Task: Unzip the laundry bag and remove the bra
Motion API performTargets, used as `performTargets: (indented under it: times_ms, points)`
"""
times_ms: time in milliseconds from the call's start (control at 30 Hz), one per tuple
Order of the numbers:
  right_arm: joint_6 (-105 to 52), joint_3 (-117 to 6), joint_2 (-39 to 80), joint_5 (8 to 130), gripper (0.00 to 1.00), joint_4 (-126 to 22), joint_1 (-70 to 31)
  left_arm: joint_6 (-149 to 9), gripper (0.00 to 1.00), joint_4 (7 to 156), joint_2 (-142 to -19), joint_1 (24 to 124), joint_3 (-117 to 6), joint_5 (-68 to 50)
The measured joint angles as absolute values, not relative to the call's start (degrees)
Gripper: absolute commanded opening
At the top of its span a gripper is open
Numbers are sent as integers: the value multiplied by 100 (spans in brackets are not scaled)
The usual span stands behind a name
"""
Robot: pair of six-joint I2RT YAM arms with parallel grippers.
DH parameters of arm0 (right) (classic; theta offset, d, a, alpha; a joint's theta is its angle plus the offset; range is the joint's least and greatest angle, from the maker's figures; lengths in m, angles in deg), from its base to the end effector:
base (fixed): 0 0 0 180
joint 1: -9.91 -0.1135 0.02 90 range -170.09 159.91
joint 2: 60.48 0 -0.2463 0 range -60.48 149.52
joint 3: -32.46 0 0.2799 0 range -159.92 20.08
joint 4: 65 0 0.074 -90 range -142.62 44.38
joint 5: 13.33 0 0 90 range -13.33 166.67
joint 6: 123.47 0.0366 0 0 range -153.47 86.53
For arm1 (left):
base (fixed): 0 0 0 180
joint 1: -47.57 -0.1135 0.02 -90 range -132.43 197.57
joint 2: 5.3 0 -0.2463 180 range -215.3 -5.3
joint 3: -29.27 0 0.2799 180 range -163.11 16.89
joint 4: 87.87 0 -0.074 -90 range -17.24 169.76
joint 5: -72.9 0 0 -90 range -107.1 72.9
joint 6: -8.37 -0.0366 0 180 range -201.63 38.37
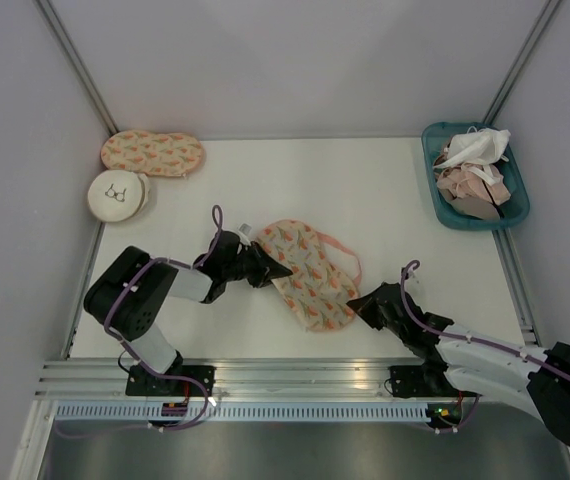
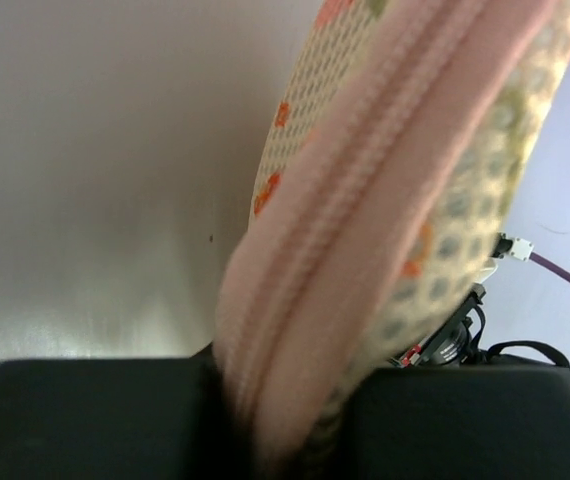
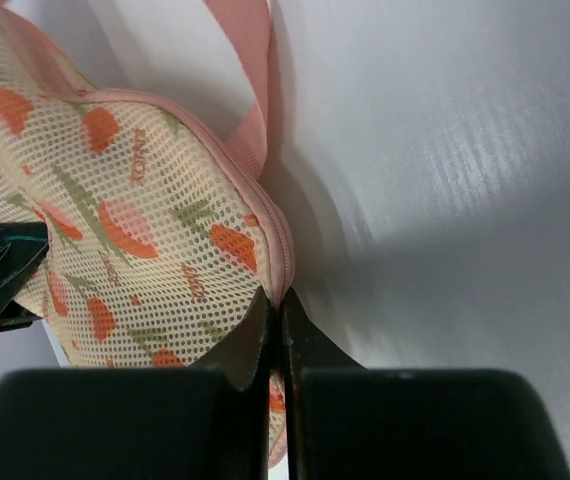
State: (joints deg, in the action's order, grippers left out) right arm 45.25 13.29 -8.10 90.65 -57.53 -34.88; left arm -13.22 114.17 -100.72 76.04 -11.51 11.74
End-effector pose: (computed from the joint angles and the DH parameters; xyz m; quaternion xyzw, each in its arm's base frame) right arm 0.1389 0.1254 0.0839 0.3118 0.8480 0.3125 0.2934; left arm 0.2506 -0.1560 0.0733 -0.1777 0.8393 -0.4929 0.1451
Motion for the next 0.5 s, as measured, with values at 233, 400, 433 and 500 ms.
performTargets:
  times_ms: [233, 400, 433, 500]
  points:
    - [4519, 1327, -1063, 9069, 0, -5694, -3488, -1231, 65, 11410, -9711, 7593, -646, 1003]
    - [4519, 1297, -1431, 9200, 0, -5359, -3493, -1233, 75, 10497, -7713, 7596, -50, 531]
    - [4519, 1279, -1442, 9220, 0, -5322, -3493, -1233, 75, 10208, -7077, 7600, 88, 420]
    - [4523, 1264, -1422, 9237, 1, -5289, -3493, -1222, 77, 9887, -6242, 7633, 287, 323]
